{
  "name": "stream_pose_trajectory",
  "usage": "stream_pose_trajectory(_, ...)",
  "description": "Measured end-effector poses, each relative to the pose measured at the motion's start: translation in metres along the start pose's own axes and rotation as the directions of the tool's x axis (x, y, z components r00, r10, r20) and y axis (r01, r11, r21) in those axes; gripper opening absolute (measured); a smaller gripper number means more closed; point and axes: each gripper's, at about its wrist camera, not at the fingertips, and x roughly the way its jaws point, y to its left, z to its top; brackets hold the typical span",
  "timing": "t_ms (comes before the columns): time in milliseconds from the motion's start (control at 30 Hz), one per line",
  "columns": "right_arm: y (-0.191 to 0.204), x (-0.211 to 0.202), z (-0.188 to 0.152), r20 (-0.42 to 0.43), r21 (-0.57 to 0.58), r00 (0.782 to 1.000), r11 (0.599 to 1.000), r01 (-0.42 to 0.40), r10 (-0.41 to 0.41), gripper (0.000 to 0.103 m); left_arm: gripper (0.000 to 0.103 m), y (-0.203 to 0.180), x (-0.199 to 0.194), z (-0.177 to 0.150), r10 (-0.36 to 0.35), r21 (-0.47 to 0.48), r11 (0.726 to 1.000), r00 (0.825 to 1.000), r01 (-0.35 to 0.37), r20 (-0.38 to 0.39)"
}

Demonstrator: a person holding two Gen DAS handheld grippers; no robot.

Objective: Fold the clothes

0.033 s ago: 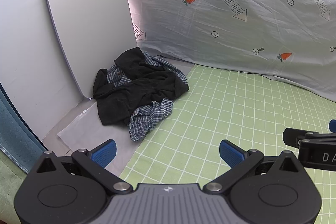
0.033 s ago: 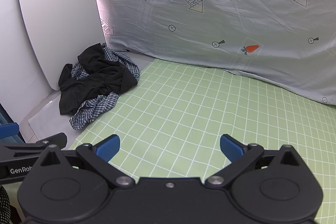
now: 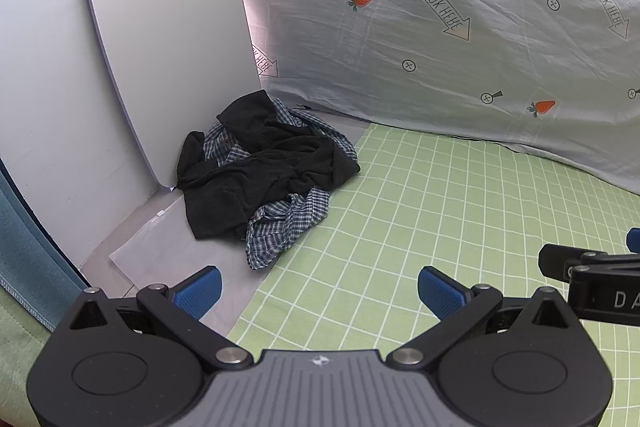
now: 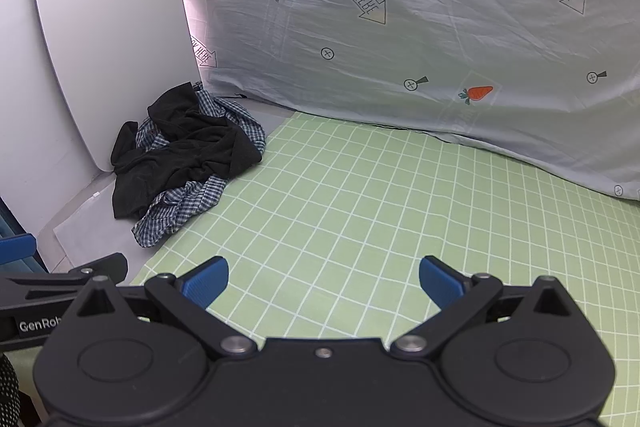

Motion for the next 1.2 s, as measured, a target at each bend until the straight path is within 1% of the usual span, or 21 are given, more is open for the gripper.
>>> stream_pose_trajectory(233, 0.0008, -0.0012, -0.0004, -0.007, 0.005, 1.0, 1.0, -0.004, 0.004, 0.103, 0.103, -0.0038, 0.0002, -0.0029, 0.007, 0.004, 1.0, 1.0, -0.007, 0.0)
stream_pose_trajectory(800, -0.0018, 0.0031, 0.0022, -0.014, -0.001, 1.0, 1.0, -0.004, 0.004, 0.103, 0.103, -0.0004, 0.0046, 0.0053, 0.002, 0.003, 1.0, 1.0, -0.002, -0.02)
stream_pose_trajectory(1200, -0.0024, 0.0047, 0.0026, -0.016, -0.001, 1.0, 1.0, -0.003, 0.003, 0.103, 0.103, -0.0019, 0.0079, 0.0032, 0.006, 0.015, 1.0, 1.0, -0.006, -0.016)
